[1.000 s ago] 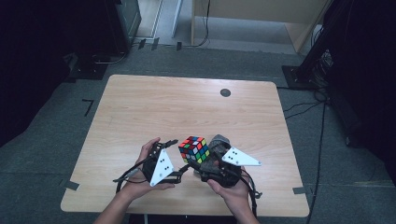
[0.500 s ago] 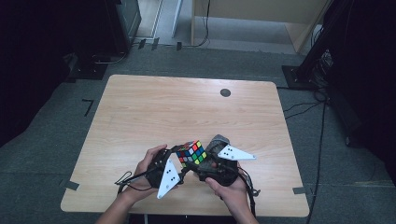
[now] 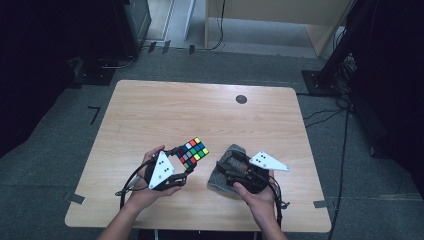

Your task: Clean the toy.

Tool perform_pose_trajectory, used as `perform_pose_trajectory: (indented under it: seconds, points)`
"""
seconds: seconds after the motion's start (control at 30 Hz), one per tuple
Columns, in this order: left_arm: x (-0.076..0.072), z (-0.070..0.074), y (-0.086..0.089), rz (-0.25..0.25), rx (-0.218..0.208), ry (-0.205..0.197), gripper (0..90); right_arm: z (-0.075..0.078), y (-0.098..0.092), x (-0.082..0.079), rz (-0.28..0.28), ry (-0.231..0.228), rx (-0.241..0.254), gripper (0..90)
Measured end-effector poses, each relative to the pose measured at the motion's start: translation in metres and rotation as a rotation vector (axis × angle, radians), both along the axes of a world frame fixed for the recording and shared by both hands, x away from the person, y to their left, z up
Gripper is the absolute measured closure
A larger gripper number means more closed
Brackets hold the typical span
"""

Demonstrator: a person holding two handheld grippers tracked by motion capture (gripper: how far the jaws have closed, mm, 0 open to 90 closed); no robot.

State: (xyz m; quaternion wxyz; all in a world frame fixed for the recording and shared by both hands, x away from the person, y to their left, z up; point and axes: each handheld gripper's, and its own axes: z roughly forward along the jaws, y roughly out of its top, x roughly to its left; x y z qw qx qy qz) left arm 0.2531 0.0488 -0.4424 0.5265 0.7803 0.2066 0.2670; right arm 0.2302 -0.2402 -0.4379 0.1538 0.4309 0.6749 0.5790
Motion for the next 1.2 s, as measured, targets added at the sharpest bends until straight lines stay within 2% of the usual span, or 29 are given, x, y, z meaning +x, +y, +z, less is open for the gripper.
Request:
perform_pose_trajectory:
  seconds: [0.07,0.1,0.17,0.27,0.33,0.43,0.57,0.67,0.77,0.87,0.93,1.03,1.1,1.2]
  points:
    - [0.003,0.001,0.003,-0.002,-0.027,0.031,34.2,-0.011,0.001,0.004,-0.054,-0.037,-0.162,28.7]
    - [0.003,0.001,0.003,-0.003,-0.033,0.037,34.2,-0.019,0.000,0.007,-0.060,-0.031,-0.208,28.8]
    - [0.004,0.001,0.004,-0.006,-0.038,0.048,34.2,-0.033,-0.001,0.013,-0.058,-0.001,-0.266,28.8]
    - [0.004,0.001,0.003,-0.012,-0.038,0.056,34.2,-0.053,0.000,0.022,-0.042,0.043,-0.381,29.8]
    - [0.003,0.000,0.002,-0.015,-0.038,0.059,34.2,-0.063,0.001,0.026,-0.019,0.091,-0.414,31.3]
    - [0.004,0.001,0.002,-0.018,-0.041,0.065,34.2,-0.073,0.001,0.030,-0.040,0.133,-0.474,34.3]
    - [0.004,0.001,0.003,-0.019,-0.052,0.078,34.2,-0.080,-0.004,0.033,-0.037,0.156,-0.482,34.8]
    - [0.005,0.001,0.005,-0.021,-0.069,0.087,34.2,-0.084,-0.009,0.034,-0.024,0.168,-0.449,36.4]
    - [0.006,0.001,0.005,-0.024,-0.074,0.098,34.2,-0.084,-0.010,0.033,-0.028,0.168,-0.445,43.5]
    - [0.006,0.000,0.004,-0.026,-0.071,0.101,34.2,-0.084,-0.013,0.033,-0.051,0.168,-0.441,56.6]
    - [0.005,0.000,0.003,-0.031,-0.069,0.102,34.2,-0.082,-0.015,0.033,-0.051,0.167,-0.453,65.6]
    - [0.005,-0.001,0.002,-0.035,-0.063,0.106,34.2,-0.078,-0.014,0.030,-0.046,0.172,-0.468,72.1]
    - [0.006,-0.001,0.001,-0.039,-0.056,0.110,34.2,-0.071,-0.011,0.027,-0.037,0.155,-0.438,73.2]
    - [0.006,-0.004,-0.001,-0.040,-0.024,0.109,34.2,-0.050,-0.005,0.018,-0.018,0.061,-0.325,73.1]
